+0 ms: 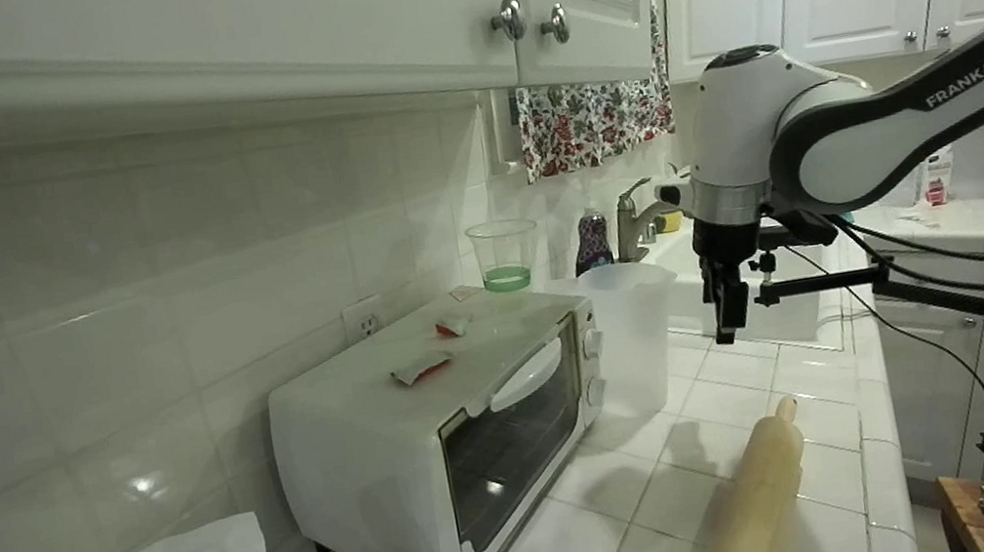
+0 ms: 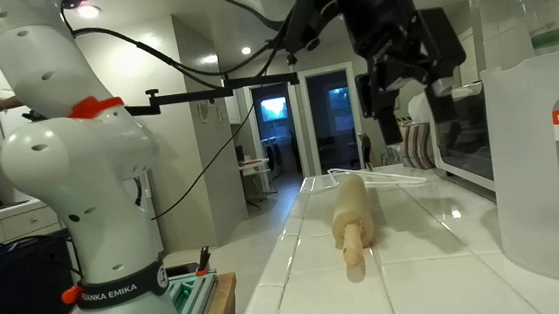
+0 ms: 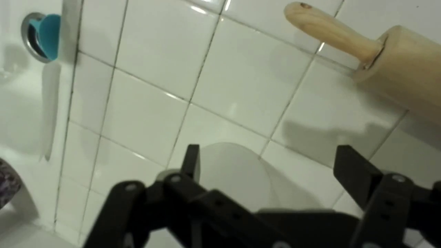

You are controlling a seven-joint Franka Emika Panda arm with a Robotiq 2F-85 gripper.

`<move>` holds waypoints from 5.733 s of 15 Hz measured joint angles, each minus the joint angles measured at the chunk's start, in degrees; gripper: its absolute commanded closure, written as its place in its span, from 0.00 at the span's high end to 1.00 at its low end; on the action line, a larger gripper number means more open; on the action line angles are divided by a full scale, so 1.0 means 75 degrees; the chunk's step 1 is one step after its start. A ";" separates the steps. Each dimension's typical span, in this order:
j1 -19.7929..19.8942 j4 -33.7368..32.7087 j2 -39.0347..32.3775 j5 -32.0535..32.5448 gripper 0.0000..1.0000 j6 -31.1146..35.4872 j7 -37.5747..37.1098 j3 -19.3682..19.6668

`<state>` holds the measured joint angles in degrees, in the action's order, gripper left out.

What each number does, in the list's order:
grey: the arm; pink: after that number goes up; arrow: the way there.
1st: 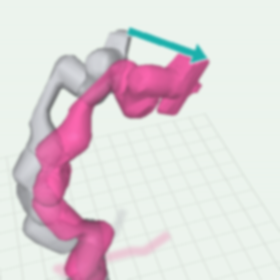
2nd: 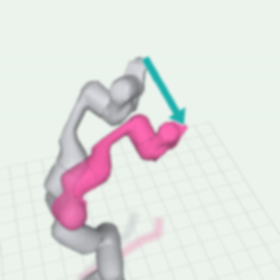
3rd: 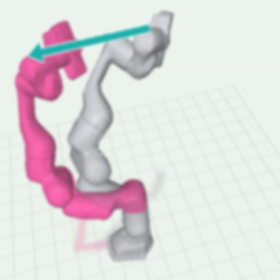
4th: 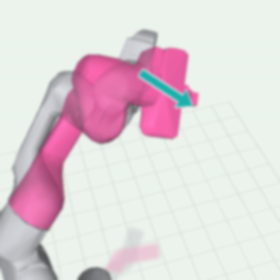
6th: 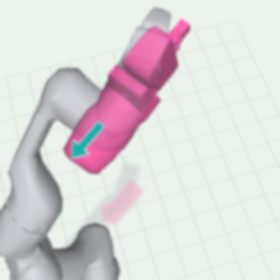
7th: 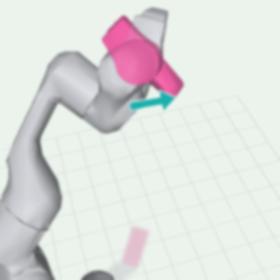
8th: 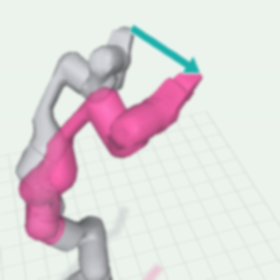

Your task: Move the jug to the left

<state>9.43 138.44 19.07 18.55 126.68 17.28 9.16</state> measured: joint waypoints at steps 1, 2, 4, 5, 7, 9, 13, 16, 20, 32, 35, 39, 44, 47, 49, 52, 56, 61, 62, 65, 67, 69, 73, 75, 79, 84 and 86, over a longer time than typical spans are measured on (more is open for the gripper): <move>-0.0004 -0.0110 0.0001 0.0017 1.00 0.0123 0.0297 0.0048; -0.0011 -0.0217 0.0001 0.0017 1.00 0.0256 0.0617 0.0095; -0.0056 -0.0415 0.0000 0.0016 1.00 0.0507 0.1228 0.0192; -0.0086 -0.0501 0.0000 0.0015 1.00 0.0607 0.1534 0.0228; -0.0167 -0.0600 0.0002 0.0012 1.00 0.0807 0.2090 0.0285; -0.0276 -0.0632 0.0002 -0.0002 1.00 0.1031 0.2622 0.0330; -0.0571 -0.0631 -0.0051 -0.0392 1.00 0.1506 0.3614 0.0457; -0.0806 -0.0632 -0.0207 -0.1155 1.00 0.1750 0.4424 0.0651; -0.0942 -0.0634 -0.0468 -0.2222 0.95 0.1749 0.5326 0.0856; -0.0895 -0.0664 -0.0765 -0.2850 0.01 0.1748 0.5636 0.0890; -0.0836 -0.0698 -0.0764 -0.2843 0.00 0.1725 0.5636 0.0881; -0.0682 -0.0735 -0.0727 -0.2642 0.01 0.1583 0.5662 0.0879; -0.0630 -0.0735 -0.0444 -0.2603 0.01 0.0946 0.6657 0.0981; -0.0631 -0.0735 -0.0100 -0.2796 0.01 0.0588 0.7630 0.1214; -0.0632 -0.0735 0.0125 -0.3035 0.01 0.0340 0.8292 0.1393; -0.0638 -0.0734 0.0382 -0.3516 0.01 -0.0104 0.9301 0.1696; -0.0638 -0.0733 0.0567 -0.4209 0.01 -0.0863 1.0679 0.2189; -0.0605 -0.0746 0.0606 -0.4796 0.01 -0.2251 1.2545 0.2674; -0.0562 -0.0752 0.0601 -0.4795 0.01 -0.2476 1.2795 0.2697; -0.0415 -0.0779 0.0572 -0.4745 0.01 -0.2924 1.3378 0.2689; -0.0348 -0.0833 0.0547 -0.4633 0.01 -0.3110 1.3675 0.2676; -0.0290 -0.0950 0.0476 -0.4452 0.01 -0.3274 1.3930 0.2639; -0.0202 -0.1181 0.0280 -0.4066 0.01 -0.3297 1.4234 0.2514; -0.0176 -0.1254 0.0170 -0.4002 0.01 -0.3194 1.4406 0.2467; -0.0113 -0.1380 -0.0088 -0.3903 0.01 -0.2978 1.4872 0.2440; 0.0032 -0.1589 -0.0451 -0.3929 0.01 -0.2967 1.5484 0.2451; 0.0088 -0.1680 -0.0597 -0.3931 0.01 -0.2968 1.5672 0.2451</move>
<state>10.09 125.84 14.59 -10.94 104.42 134.82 27.54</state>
